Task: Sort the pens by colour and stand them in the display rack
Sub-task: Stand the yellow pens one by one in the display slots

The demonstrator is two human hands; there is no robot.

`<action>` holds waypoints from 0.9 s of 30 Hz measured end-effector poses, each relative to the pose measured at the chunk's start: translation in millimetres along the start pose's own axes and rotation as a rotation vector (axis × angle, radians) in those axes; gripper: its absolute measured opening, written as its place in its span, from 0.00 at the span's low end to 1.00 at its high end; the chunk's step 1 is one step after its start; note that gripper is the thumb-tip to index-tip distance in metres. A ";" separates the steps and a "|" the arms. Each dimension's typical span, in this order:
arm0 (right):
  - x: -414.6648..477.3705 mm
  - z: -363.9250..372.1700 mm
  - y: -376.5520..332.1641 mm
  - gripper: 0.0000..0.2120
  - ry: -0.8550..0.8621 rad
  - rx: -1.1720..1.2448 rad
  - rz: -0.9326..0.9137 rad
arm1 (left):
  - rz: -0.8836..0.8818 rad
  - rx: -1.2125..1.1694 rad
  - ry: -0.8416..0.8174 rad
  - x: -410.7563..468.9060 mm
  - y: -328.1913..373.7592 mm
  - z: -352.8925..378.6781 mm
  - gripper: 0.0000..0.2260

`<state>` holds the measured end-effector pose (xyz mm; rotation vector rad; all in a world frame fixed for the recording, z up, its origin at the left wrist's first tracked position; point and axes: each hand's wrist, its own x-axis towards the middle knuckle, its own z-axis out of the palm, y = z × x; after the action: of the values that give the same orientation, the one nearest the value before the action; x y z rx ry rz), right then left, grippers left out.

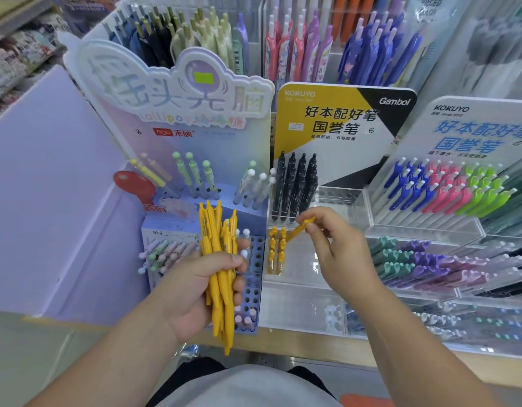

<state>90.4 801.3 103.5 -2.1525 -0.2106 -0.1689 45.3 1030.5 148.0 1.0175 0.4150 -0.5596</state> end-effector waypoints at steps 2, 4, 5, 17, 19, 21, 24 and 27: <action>2.5 -2.2 -1.6 0.08 -0.020 -0.033 -0.034 | 0.005 0.003 0.011 -1.1 0.7 -0.3 0.18; 3.1 -2.1 -0.6 0.08 -0.045 -0.055 -0.048 | 0.009 0.006 0.022 -1.5 0.9 -0.6 0.18; 2.9 -0.5 1.1 0.08 -0.064 -0.064 -0.045 | 0.010 0.007 0.023 -1.4 0.7 -0.5 0.19; -3.8 29.6 7.3 0.10 0.135 -0.139 -0.066 | 0.017 0.034 0.036 0.0 0.4 2.9 0.20; -1.5 27.9 5.5 0.12 0.126 -0.095 0.021 | 0.016 0.037 0.038 -0.2 0.1 3.1 0.20; -0.7 26.4 6.2 0.11 0.080 -0.112 0.040 | 0.017 0.037 0.038 -0.5 0.1 3.4 0.19; -1.6 24.4 7.7 0.09 0.051 -0.180 -0.014 | 0.020 0.035 0.039 -0.6 0.2 4.5 0.19; -1.2 23.9 8.4 0.10 0.035 -0.205 -0.055 | 0.020 0.017 0.033 -1.6 0.2 7.4 0.20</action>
<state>92.1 816.4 83.2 -2.3468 -0.2416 -0.2699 44.7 1024.4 152.5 1.0469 0.4295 -0.5300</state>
